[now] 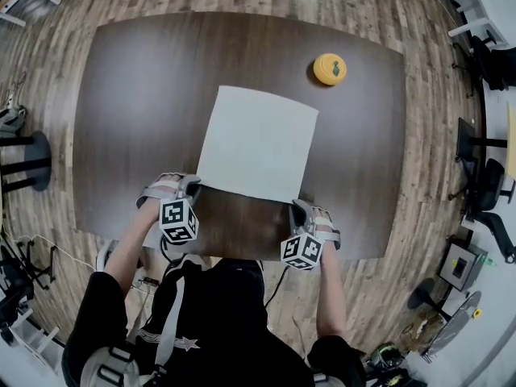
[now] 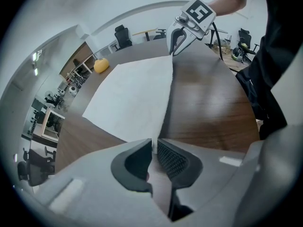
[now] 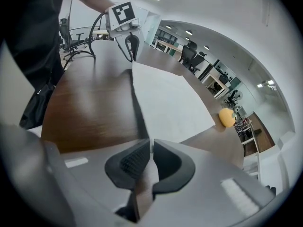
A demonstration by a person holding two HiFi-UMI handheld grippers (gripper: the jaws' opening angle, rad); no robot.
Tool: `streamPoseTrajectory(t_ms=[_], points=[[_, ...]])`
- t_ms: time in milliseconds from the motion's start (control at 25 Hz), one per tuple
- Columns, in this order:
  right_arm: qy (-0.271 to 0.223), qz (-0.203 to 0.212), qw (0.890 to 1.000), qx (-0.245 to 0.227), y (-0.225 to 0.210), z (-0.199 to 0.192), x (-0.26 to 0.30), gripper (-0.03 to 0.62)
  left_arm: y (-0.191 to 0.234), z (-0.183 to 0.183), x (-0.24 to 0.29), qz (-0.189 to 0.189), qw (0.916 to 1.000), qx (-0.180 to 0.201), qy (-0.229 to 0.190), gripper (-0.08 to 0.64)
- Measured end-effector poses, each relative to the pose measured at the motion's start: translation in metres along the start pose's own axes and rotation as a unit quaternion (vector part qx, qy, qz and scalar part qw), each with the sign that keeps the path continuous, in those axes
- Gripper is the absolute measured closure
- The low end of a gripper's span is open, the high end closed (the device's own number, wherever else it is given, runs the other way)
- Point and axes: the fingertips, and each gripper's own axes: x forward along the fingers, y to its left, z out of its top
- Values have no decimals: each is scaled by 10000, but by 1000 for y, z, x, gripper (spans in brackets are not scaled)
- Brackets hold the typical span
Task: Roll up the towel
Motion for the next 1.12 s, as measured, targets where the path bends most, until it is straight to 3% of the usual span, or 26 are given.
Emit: streamPoseTrajectory(t_ms=[640, 1120], points=[[128, 332, 9990, 287, 105, -12, -50, 568, -100, -17, -30, -294, 9995, 95, 59, 515], [-53, 299, 9966, 764, 81, -10, -57, 566, -76, -6, -34, -29, 10000, -11, 79, 517]])
